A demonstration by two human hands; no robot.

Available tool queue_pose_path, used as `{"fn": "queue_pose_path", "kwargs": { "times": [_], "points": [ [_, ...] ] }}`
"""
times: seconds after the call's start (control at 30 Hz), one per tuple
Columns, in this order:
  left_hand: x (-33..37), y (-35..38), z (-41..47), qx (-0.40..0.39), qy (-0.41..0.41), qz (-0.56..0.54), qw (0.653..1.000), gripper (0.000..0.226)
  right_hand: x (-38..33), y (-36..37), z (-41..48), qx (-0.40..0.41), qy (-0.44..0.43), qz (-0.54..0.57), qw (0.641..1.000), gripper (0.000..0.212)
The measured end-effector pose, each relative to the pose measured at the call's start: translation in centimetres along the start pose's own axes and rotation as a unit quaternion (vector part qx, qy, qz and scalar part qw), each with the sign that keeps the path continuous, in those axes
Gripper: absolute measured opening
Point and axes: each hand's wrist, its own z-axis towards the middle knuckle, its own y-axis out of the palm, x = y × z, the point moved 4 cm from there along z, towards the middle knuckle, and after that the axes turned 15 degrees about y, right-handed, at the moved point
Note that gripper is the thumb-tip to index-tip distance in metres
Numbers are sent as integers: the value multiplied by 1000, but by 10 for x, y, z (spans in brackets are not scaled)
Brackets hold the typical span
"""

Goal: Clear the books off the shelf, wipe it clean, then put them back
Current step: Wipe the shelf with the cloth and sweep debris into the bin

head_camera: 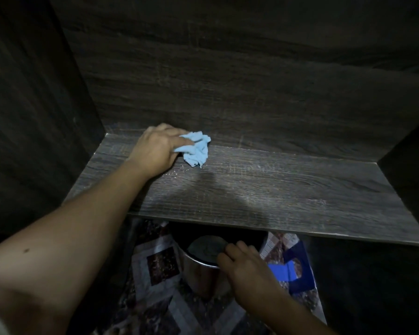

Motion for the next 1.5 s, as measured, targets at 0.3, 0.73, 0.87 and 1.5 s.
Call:
{"fn": "queue_pose_path", "kwargs": {
  "times": [0.3, 0.73, 0.87, 1.5],
  "points": [
    [7, -3, 8, -120, -208, -220, 946, 27, 1, -1, -5, -7, -2, 6, 1000, 26],
    [-9, -37, -38, 78, -253, -36, 964, 30, -4, -5, -4, 5, -27, 16, 999, 19],
    [-6, -18, -50, -22, -303, 6, 953, 33, -6, -6, -4, 21, -37, 22, 999, 16],
    [111, -4, -12, -122, -106, -268, 950, 16, 1, -19, -32, -16, -52, 5, 999, 39]
  ]
}}
